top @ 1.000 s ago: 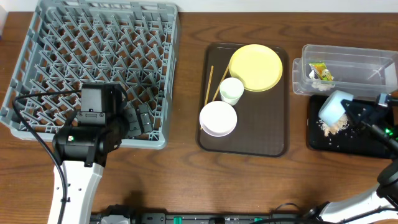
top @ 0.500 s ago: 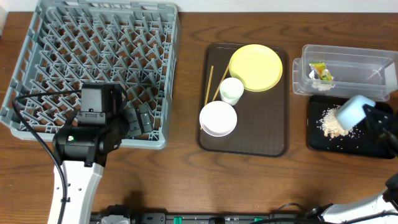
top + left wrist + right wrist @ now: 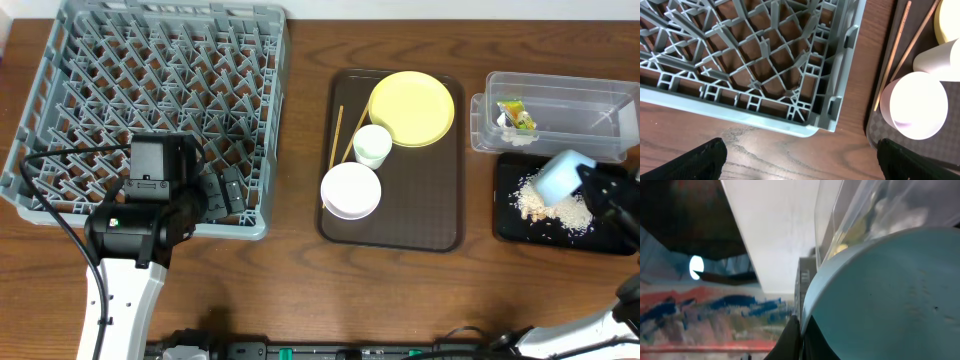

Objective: Sort waste into correct bins and load items into the dishwasher
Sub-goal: 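Tip the light-blue bowl over the black tray to pour out the rice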

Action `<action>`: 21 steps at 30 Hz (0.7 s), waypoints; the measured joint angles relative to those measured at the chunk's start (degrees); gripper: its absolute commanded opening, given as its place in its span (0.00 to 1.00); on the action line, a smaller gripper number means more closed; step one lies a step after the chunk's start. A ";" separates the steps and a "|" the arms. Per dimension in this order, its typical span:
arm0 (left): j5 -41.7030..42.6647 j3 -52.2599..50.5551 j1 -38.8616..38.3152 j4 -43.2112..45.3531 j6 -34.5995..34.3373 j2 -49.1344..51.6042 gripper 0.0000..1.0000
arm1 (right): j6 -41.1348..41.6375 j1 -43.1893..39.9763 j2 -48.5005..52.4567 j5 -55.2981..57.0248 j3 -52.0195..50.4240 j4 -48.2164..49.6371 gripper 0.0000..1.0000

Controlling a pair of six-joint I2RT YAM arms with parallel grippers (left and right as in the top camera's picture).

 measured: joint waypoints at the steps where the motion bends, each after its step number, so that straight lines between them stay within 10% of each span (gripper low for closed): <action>1: 0.00 0.00 0.00 0.00 0.00 0.00 0.99 | 0.04 0.70 0.00 -0.02 0.00 -0.02 0.01; 21: 0.00 0.00 0.00 -0.24 0.00 0.00 0.99 | 3.80 1.03 0.00 -0.04 0.02 2.36 0.01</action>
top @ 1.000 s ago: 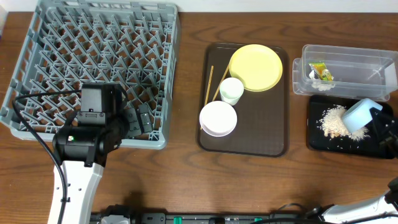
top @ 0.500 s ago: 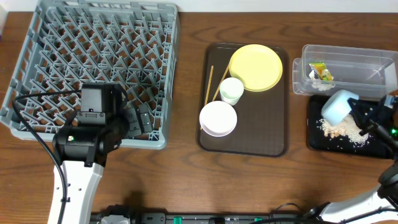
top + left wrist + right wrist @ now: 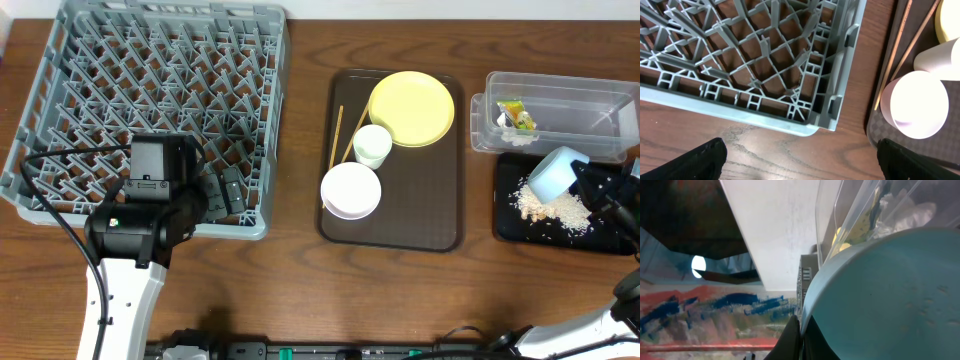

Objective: Sort waste into correct bins and load items into the dishwasher
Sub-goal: 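Tip the light-blue bowl over the black tray to pour out the rice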

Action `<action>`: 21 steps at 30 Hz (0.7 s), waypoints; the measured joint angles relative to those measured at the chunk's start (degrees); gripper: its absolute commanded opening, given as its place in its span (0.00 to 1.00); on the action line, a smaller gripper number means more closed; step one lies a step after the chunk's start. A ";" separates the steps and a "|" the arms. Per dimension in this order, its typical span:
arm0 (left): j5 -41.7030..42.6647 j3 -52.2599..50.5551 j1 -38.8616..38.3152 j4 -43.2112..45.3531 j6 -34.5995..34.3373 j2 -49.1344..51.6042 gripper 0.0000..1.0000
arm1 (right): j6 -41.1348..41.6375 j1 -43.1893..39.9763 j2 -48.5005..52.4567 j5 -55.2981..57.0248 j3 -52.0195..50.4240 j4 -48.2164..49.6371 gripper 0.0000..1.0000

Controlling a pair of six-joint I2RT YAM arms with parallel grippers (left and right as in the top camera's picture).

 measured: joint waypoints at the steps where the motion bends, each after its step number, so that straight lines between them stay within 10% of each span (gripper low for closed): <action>1: 0.00 0.00 0.00 0.00 0.00 0.00 0.99 | 0.20 0.13 0.00 0.00 0.00 -0.02 0.01; 21: 0.00 0.00 0.00 -0.26 0.00 0.00 0.99 | 6.88 1.33 0.00 2.23 0.17 4.42 0.01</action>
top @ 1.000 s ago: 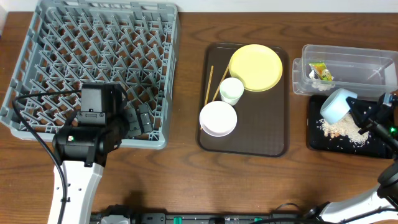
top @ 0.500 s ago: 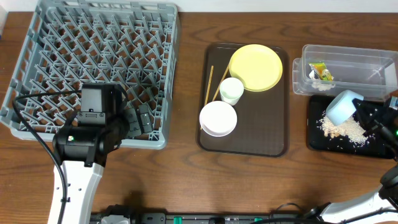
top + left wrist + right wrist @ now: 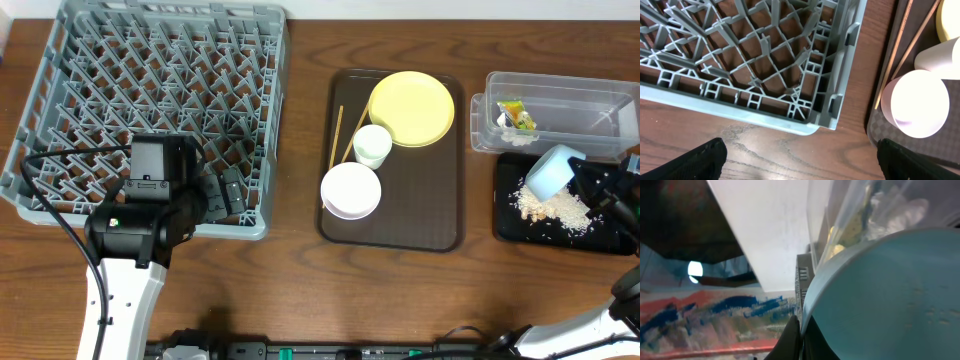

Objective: Sort waste into correct bins and load items into the dishwasher
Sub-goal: 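Tip the light-blue bowl over the black tray to pour out the rice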

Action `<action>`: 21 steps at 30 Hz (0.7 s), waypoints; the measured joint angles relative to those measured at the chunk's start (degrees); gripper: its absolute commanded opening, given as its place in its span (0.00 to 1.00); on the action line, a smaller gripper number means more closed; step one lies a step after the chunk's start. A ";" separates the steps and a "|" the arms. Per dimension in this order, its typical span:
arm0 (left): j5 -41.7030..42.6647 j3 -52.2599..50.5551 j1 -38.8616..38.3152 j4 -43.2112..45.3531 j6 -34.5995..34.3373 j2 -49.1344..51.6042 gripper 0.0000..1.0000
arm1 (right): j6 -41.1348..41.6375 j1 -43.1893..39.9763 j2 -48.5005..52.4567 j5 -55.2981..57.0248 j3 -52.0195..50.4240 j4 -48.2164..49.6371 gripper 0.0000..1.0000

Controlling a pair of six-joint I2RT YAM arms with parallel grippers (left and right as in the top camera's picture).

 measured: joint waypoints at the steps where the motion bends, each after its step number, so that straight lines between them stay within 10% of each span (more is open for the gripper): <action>1: 0.00 0.00 0.00 -0.02 0.00 0.00 0.98 | 0.17 0.00 0.00 -0.31 0.00 1.53 0.01; 21: 0.00 0.00 0.00 -0.15 0.00 0.00 0.99 | 4.87 0.26 -0.07 -1.77 0.39 8.98 0.01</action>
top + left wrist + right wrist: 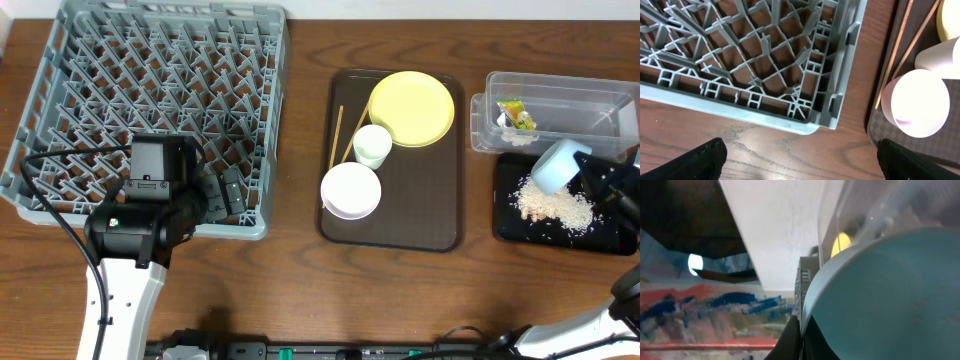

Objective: Sort waste into correct bins and load items into the dishwasher
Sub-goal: 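Tip the light-blue bowl over the black tray to pour out the rice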

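Note:
My right gripper is shut on the rim of a light blue bowl, which is tipped on its side over the black bin holding a pile of rice. In the right wrist view the bowl fills the frame, with the fingers pinching its rim. The left gripper hangs open over bare table at the corner of the grey dish rack; nothing lies between its fingertips.
A clear bin with a wrapper stands behind the black bin. A brown tray carries a yellow plate, a white cup, a white bowl and chopsticks.
The blue bowl has shifted slightly right and toward the clear bin, uncovering more of the rice pile. The left arm has not moved.
The right gripper held the tipped blue bowl over the rice in the black bin at every moment. It moved a little left across the first three moments and is now slightly right and farther back. The left gripper stayed open by the rack corner.

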Action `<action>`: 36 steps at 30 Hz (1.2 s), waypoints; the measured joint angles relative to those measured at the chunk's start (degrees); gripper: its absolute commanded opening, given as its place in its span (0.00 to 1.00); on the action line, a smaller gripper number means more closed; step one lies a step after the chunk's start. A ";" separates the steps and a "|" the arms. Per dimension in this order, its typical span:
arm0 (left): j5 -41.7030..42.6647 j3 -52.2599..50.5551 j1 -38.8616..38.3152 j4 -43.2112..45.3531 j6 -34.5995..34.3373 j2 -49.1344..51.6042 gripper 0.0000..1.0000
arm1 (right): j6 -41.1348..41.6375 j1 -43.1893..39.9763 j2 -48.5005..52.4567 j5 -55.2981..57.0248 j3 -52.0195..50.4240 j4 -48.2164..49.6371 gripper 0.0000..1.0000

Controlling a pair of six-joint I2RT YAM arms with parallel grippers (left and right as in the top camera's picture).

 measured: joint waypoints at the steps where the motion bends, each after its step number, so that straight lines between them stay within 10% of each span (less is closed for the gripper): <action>1: 0.00 0.00 0.00 0.00 0.00 0.00 0.99 | 0.09 0.15 -0.13 -0.11 0.07 0.42 0.01; 36: 0.00 0.00 0.00 0.02 0.00 0.00 0.99 | 9.90 6.86 -0.68 2.36 -0.07 3.72 0.01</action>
